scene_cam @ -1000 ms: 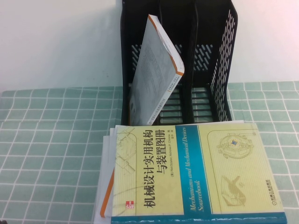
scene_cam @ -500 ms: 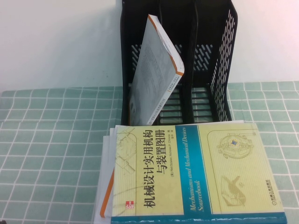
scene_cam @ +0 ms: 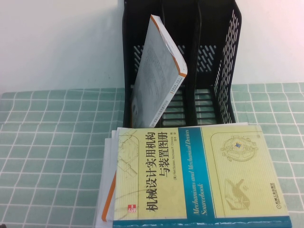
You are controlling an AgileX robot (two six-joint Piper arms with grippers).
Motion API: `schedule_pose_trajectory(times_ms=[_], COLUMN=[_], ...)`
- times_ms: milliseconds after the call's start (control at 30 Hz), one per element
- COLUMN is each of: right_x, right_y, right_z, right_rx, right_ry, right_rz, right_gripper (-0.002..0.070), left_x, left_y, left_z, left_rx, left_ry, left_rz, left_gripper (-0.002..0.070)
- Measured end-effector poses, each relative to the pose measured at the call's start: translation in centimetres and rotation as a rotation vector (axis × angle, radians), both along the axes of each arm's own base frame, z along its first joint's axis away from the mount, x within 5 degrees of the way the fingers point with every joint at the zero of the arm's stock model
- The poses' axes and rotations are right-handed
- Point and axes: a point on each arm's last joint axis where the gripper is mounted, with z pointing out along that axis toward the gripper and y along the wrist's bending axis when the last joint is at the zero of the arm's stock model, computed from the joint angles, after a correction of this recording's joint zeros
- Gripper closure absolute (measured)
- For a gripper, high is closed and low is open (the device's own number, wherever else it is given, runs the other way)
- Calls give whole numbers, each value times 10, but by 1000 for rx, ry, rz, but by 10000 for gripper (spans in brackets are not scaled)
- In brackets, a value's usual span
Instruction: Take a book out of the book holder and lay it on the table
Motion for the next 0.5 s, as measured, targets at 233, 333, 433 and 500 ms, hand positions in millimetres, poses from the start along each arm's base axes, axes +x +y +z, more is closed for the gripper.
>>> schedule_pose_trajectory(times_ms=[233,333,433,500], right_x=[0,0,0,0], right_y=[0,0,0,0], right_z=[0,0,0,0], right_rx=[0,0,0,-11], right_ry=[0,0,0,0], right_rz=[0,0,0,-1], right_gripper=[678,678,678,678], left_x=[1,3,4,5], left_y=[-1,-1,0,1], left_z=[4,12,21,28], left_rx=[-40,-64,-79,-90], left_ry=[-52,-134,-239,-315], left_rz=[1,7,15,21], left_gripper=[678,678,677,678])
